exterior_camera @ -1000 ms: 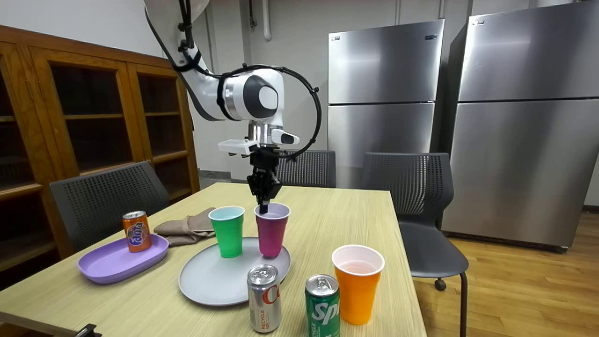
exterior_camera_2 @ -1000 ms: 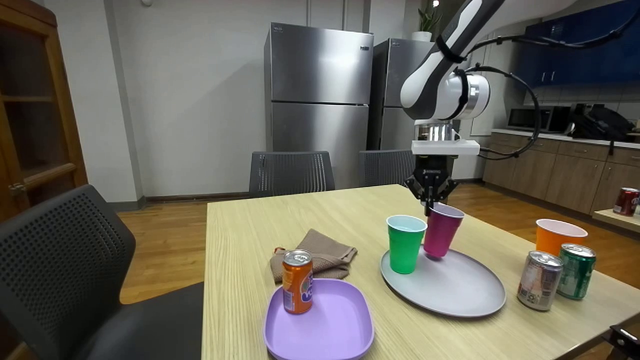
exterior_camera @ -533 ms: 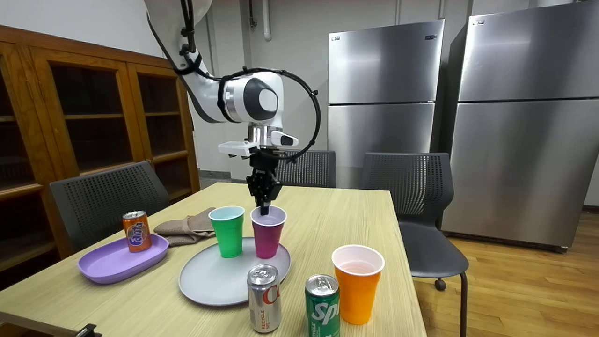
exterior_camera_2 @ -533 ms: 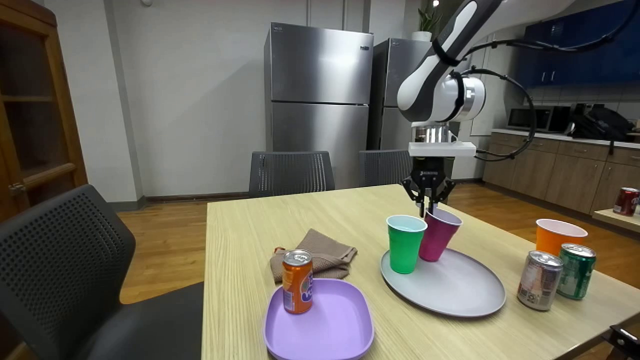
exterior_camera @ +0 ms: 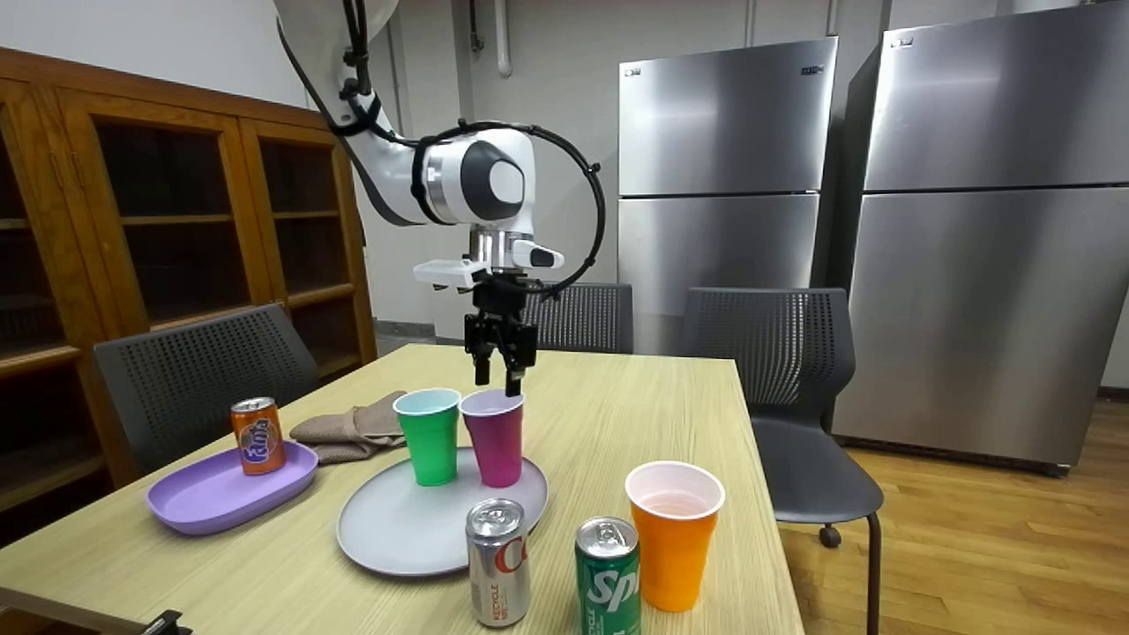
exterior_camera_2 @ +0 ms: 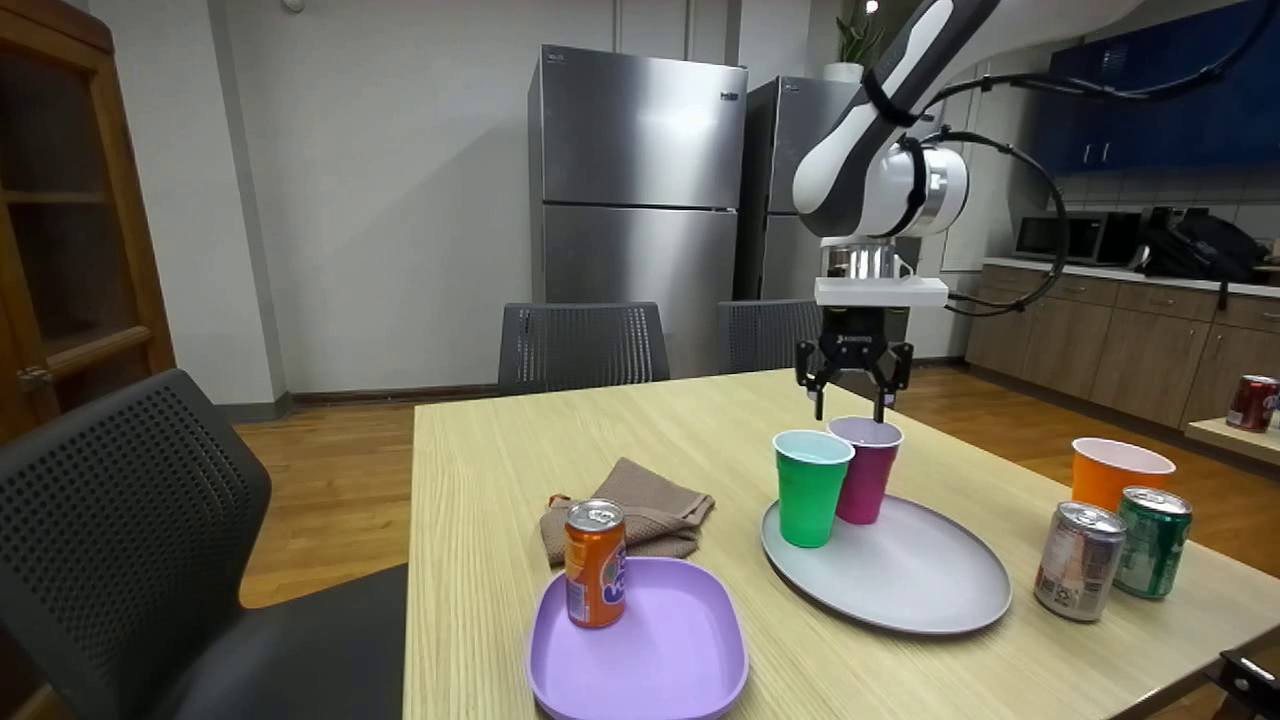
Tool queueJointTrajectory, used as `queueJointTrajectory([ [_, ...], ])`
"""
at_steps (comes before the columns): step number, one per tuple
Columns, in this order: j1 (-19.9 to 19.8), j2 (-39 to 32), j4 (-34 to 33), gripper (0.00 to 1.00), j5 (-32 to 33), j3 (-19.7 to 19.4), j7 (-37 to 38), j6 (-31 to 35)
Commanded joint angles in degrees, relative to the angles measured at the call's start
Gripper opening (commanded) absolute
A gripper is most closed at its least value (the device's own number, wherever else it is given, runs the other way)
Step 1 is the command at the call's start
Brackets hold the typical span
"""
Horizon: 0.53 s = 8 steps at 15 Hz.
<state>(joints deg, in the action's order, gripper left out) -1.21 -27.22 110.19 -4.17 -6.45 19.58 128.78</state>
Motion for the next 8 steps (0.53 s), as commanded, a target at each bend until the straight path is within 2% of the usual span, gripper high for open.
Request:
queueJointTrajectory([
  [1,-0.8,1.5,-1.5,1.0,-1.4,0.5,-0.6,-1.8],
  [8,-3.6,2.7,-3.8,1.0,-4.0,-0.2,-1.8,-1.6],
])
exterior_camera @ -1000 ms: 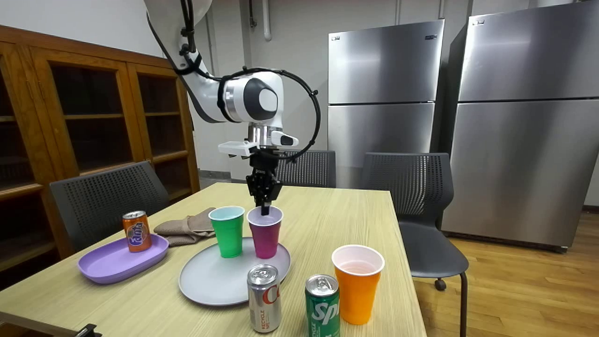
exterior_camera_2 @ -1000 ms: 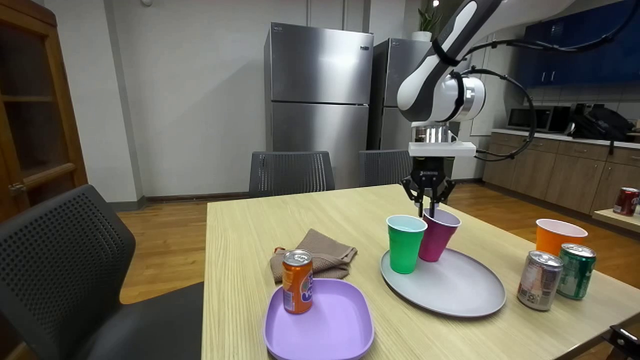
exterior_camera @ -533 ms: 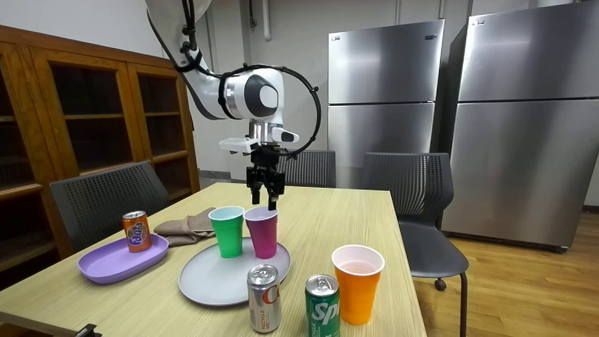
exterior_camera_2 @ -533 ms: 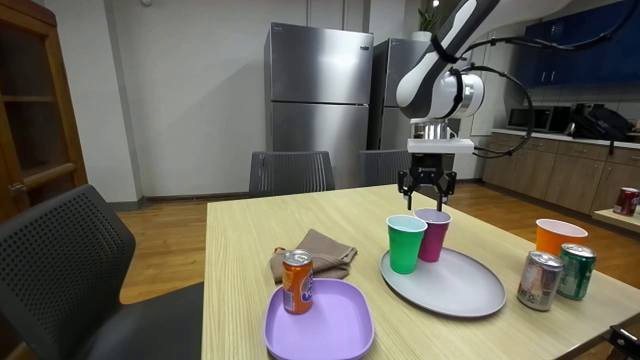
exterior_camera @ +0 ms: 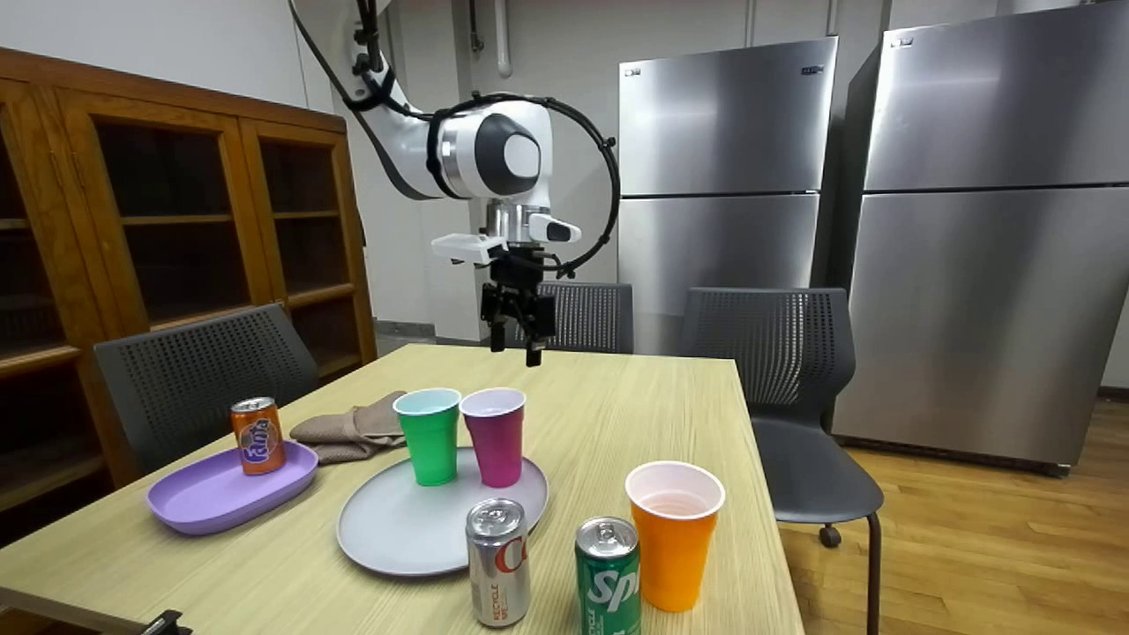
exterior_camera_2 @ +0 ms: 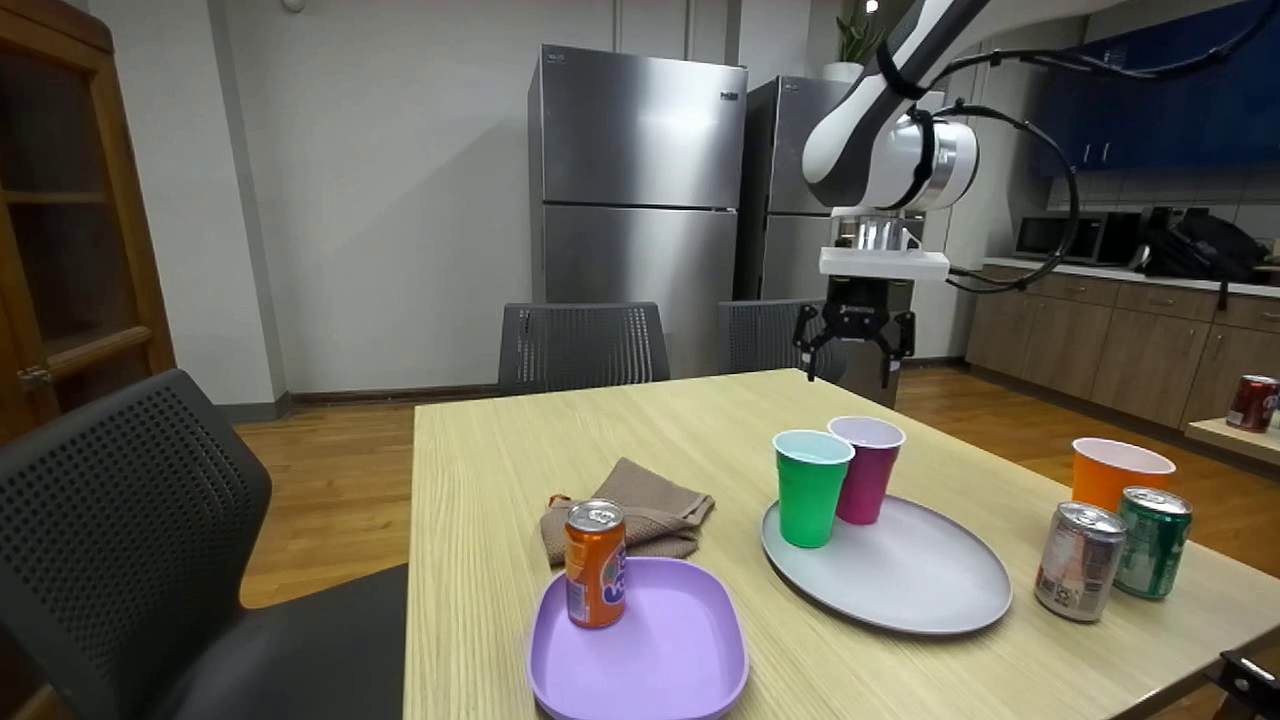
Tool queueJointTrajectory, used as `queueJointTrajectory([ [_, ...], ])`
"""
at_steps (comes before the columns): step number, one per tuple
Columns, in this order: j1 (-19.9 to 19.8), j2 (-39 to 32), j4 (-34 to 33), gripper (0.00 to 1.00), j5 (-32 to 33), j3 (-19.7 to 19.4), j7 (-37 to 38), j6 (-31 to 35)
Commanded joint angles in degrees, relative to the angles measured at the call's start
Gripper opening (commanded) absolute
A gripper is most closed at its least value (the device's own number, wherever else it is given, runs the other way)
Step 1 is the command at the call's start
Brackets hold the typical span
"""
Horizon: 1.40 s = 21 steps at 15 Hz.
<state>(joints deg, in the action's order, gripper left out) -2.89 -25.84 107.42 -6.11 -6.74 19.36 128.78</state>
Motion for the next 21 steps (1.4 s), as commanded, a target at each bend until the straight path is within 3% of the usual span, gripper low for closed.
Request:
queueJointTrajectory([
  [1,-2.5,1.5,-1.1,1.0,-2.4,-0.1,-1.8,-1.5],
  [14,-9.4,2.8,0.0,1.0,-1.3,-5.2,-5.2,-3.5],
  [17,-10.0,0.9,-2.0,1.0,1.5,-6.9,-6.5,-6.0],
  [18,-9.5,1.2,-0.9,1.0,0.0,-6.3,-4.9,-3.2],
  [21,-10.0,0.9,-0.9,1.0,0.7,-6.9,-5.6,-3.9],
])
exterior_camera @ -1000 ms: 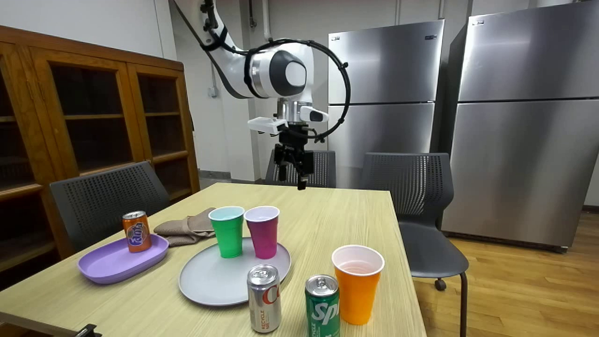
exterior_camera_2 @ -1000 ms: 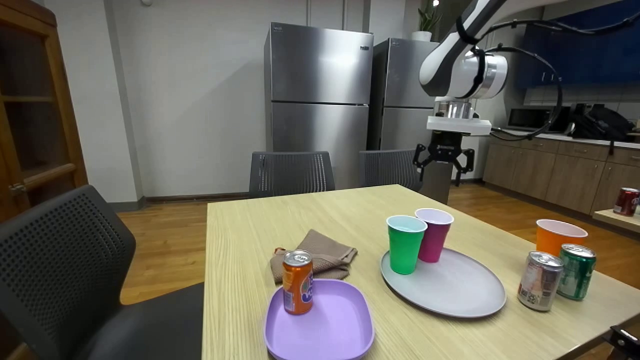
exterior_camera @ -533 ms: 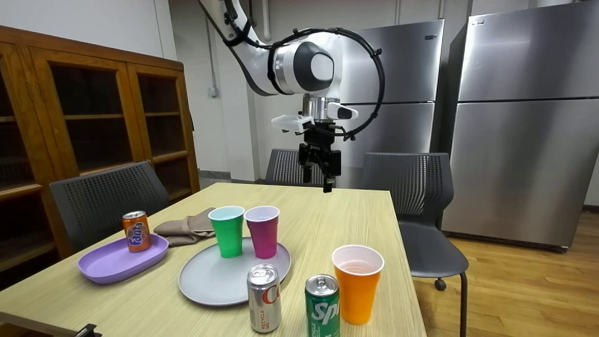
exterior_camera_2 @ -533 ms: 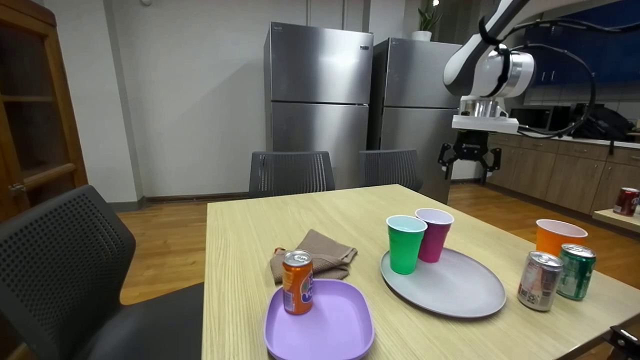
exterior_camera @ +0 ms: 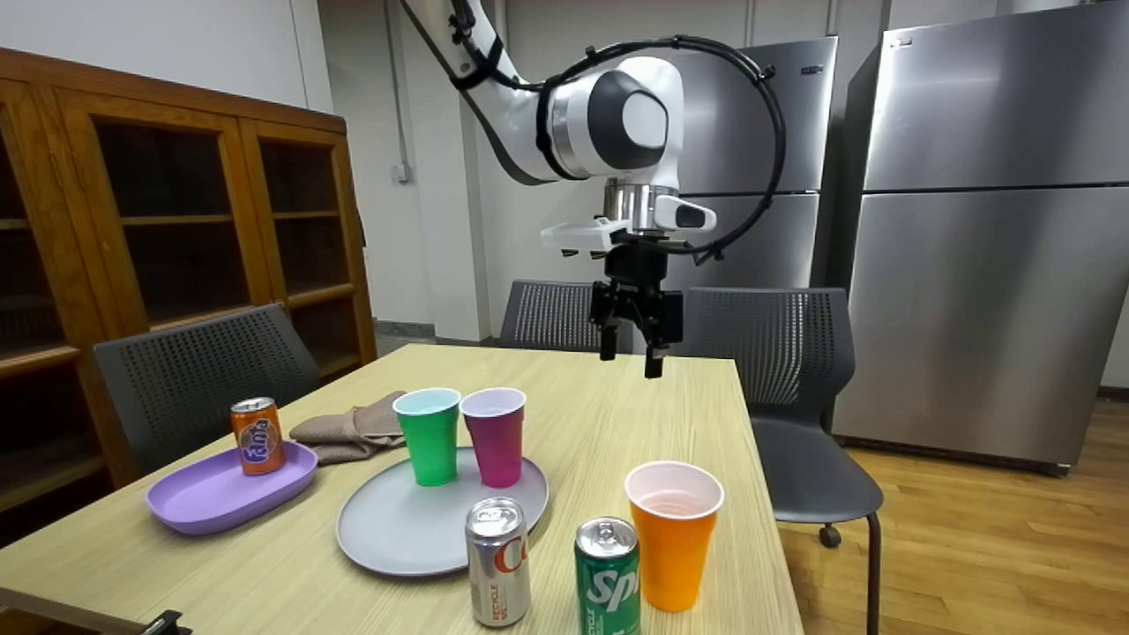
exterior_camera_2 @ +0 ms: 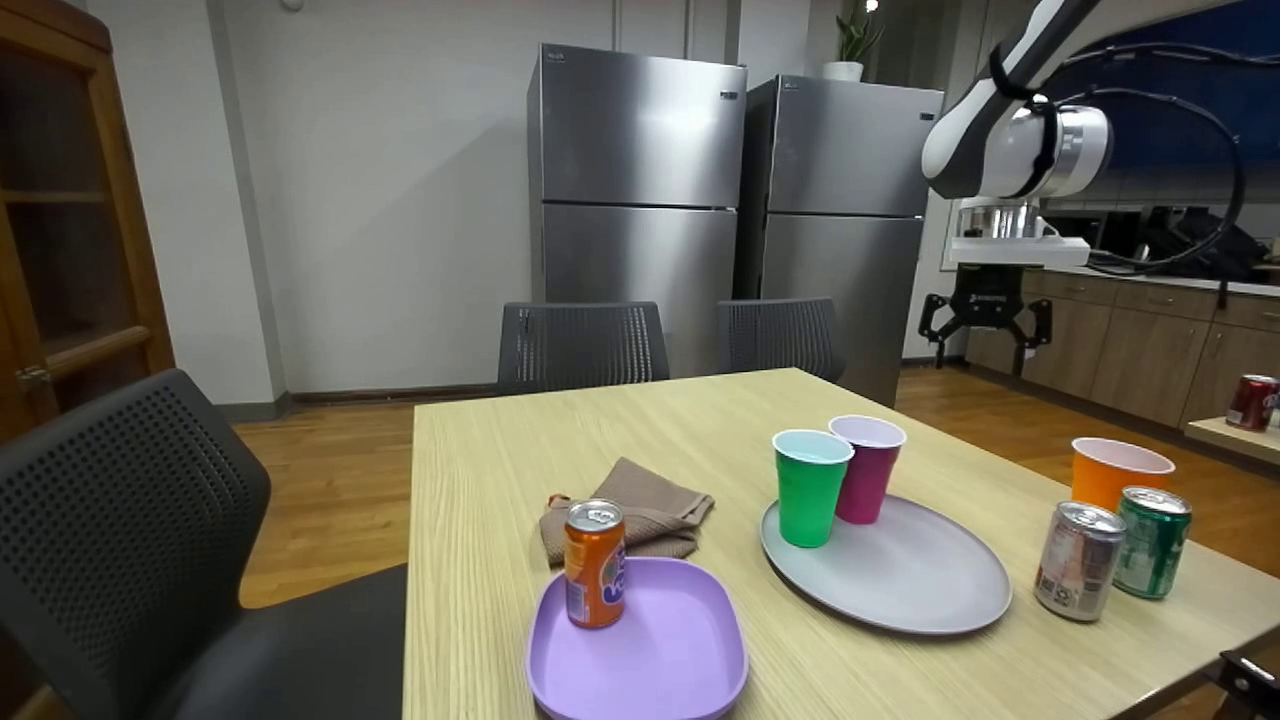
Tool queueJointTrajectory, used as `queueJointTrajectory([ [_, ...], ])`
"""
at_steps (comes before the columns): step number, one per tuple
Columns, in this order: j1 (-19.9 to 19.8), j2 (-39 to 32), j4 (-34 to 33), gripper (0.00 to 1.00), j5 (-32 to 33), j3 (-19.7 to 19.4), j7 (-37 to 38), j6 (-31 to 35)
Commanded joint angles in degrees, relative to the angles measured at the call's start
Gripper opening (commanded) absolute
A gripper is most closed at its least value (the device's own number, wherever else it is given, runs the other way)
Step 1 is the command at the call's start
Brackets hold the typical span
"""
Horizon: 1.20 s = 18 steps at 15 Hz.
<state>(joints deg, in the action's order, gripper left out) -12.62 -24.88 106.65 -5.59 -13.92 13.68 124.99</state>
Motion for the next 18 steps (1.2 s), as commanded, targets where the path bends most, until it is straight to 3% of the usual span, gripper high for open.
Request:
queueJointTrajectory([
  [1,-0.3,-0.1,-0.1,1.0,0.2,0.3,0.0,-0.1],
  [6,-0.2,0.5,1.2,1.0,0.5,0.2,-0.5,1.7],
  [13,-0.1,4.4,9.7,1.0,3.3,-1.6,-0.9,9.3],
  [18,-0.2,8.3,14.9,1.0,4.9,-3.0,-0.9,9.9],
])
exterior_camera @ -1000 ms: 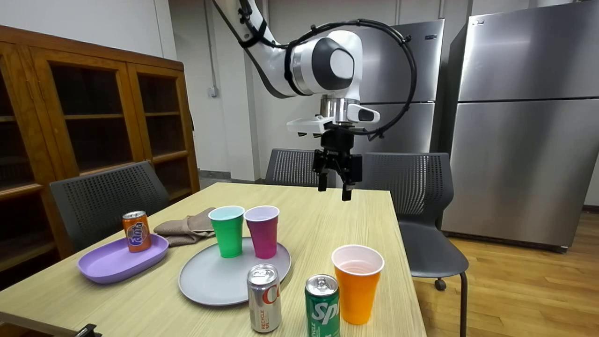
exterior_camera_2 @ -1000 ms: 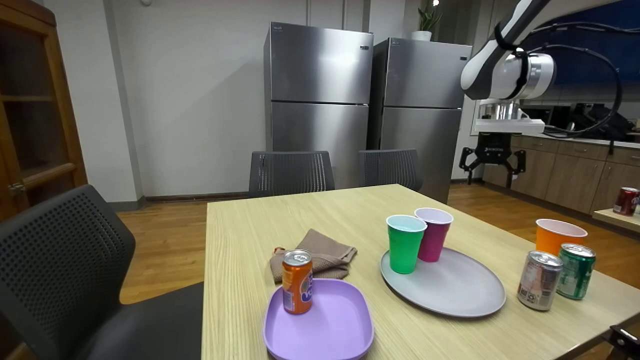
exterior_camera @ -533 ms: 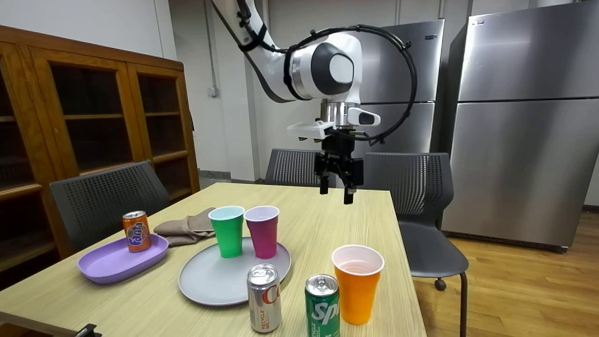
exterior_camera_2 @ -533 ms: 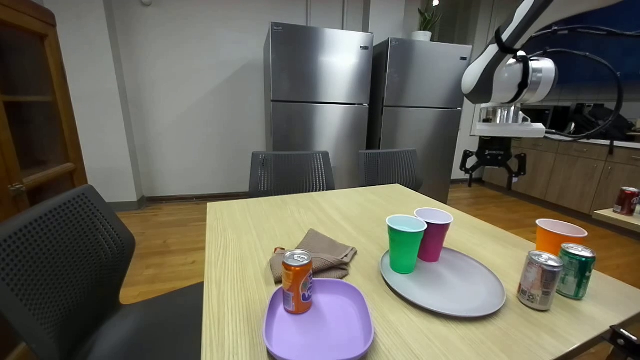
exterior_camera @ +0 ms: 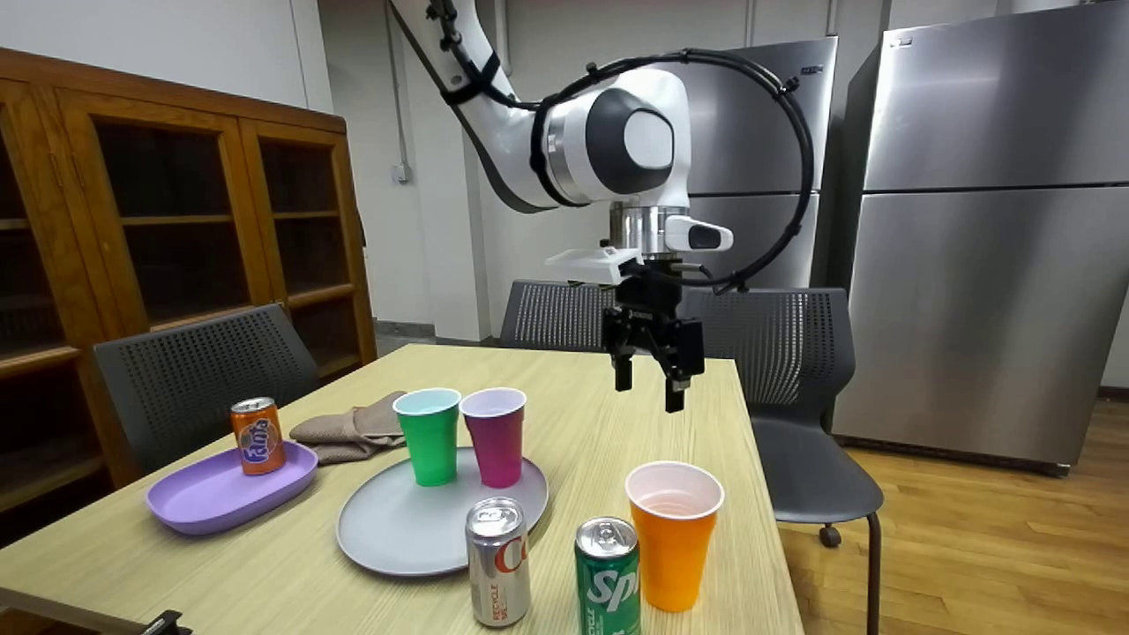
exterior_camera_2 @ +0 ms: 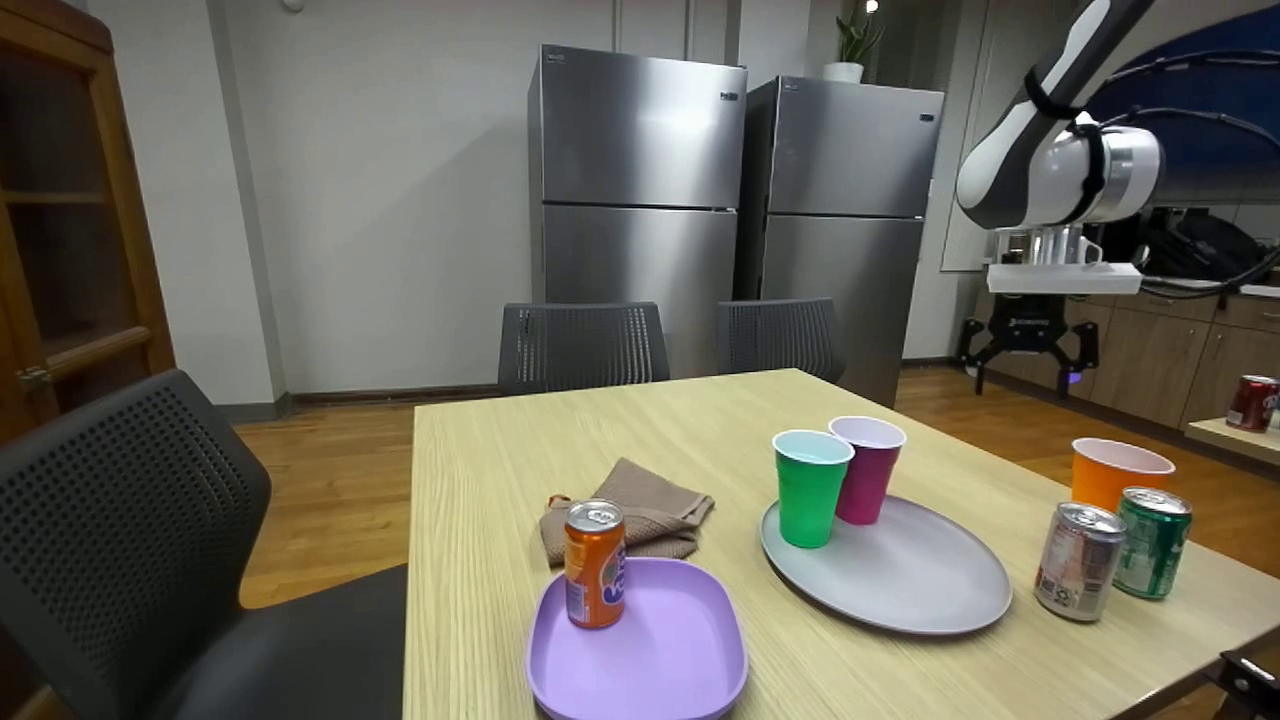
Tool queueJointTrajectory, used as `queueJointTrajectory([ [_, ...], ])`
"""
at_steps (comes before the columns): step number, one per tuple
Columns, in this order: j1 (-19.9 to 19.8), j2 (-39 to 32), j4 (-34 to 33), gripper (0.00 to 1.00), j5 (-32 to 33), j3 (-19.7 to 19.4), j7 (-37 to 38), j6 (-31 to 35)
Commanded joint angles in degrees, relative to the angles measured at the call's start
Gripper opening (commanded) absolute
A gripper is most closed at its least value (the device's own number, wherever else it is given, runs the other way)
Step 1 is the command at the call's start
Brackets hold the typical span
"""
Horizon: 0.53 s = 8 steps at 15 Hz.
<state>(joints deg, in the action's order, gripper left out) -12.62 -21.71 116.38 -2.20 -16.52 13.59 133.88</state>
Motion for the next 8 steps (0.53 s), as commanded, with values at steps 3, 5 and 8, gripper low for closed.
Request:
queueJointTrajectory([
  [3,-0.3,8.0,8.3,1.0,2.0,-1.1,-0.5,1.0],
  [5,-0.4,9.1,9.9,1.0,1.8,-1.3,-0.1,1.3],
  [8,-0.5,10.9,12.9,1.0,1.2,-1.4,0.3,2.4],
])
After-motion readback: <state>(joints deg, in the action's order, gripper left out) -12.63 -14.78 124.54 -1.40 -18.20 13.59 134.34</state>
